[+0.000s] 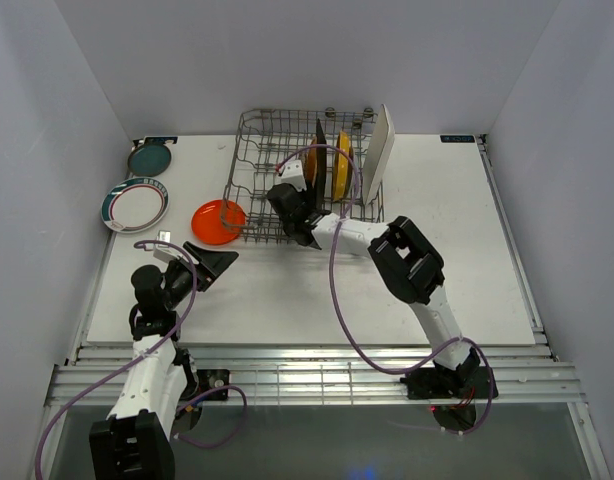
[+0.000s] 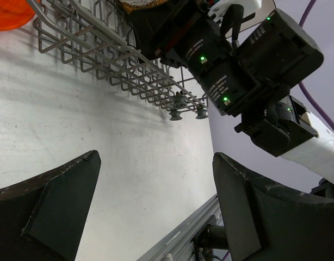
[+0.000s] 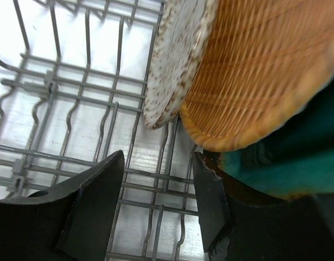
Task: Load the plates into the dish rack
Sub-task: Insert the plate into the dish rack.
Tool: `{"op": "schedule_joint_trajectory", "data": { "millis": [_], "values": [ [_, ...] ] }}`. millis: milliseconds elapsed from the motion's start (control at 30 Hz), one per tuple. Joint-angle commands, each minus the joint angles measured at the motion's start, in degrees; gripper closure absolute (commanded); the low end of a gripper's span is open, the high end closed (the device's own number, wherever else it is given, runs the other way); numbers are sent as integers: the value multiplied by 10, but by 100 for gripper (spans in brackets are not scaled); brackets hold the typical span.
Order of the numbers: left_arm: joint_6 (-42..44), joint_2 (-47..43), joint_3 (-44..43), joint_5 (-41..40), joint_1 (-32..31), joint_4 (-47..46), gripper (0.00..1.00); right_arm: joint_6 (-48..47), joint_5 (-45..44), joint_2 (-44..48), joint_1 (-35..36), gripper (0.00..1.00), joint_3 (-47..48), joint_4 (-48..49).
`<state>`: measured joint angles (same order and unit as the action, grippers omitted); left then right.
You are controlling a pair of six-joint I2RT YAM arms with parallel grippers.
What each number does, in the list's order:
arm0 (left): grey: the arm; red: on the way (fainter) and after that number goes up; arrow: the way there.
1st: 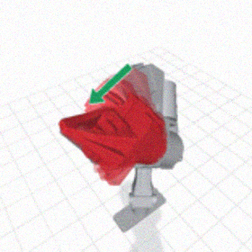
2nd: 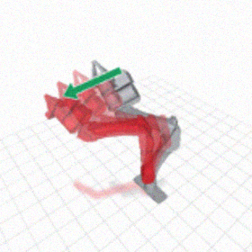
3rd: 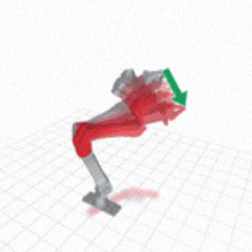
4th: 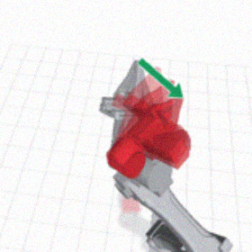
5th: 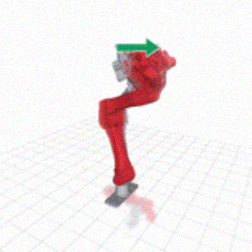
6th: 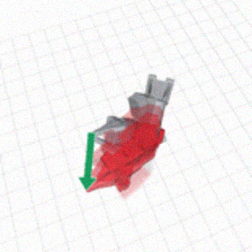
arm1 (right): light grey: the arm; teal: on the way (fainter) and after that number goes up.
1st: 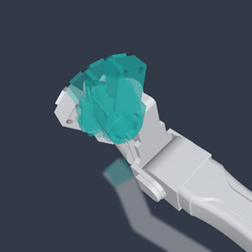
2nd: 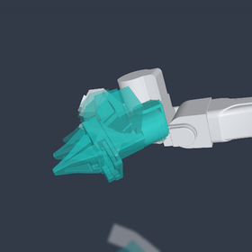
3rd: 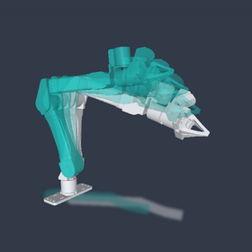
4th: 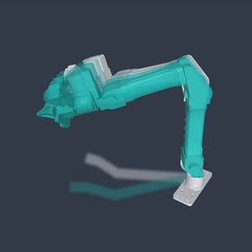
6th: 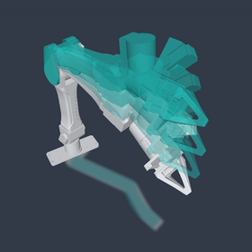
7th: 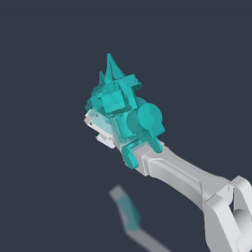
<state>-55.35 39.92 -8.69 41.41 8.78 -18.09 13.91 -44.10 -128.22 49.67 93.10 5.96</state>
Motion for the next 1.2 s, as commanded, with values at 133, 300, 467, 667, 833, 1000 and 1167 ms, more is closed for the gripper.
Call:
{"op": "schedule_joint_trajectory", "data": {
  "millis": [133,300,467,667,833,1000,1167],
  "values": [
    [2,-6,5,10,1,-9,6,3,1,69,-3,40,-13,22],
    [2,-5,5,10,1,-10,6,4,14,99,0,43,-34,35],
    [6,-5,6,5,1,-11,6,-10,49,160,4,46,-72,75],
    [7,-1,4,-7,1,-10,6,-35,62,233,19,54,-82,63],
    [12,-2,3,-26,1,-10,7,-35,113,320,23,87,-175,93],
    [-9,2,3,-74,1,-11,12,-43,169,392,26,92,-250,107],
    [-39,17,-7,-137,1,-11,15,-42,190,482,26,92,-358,130]
  ]
}}
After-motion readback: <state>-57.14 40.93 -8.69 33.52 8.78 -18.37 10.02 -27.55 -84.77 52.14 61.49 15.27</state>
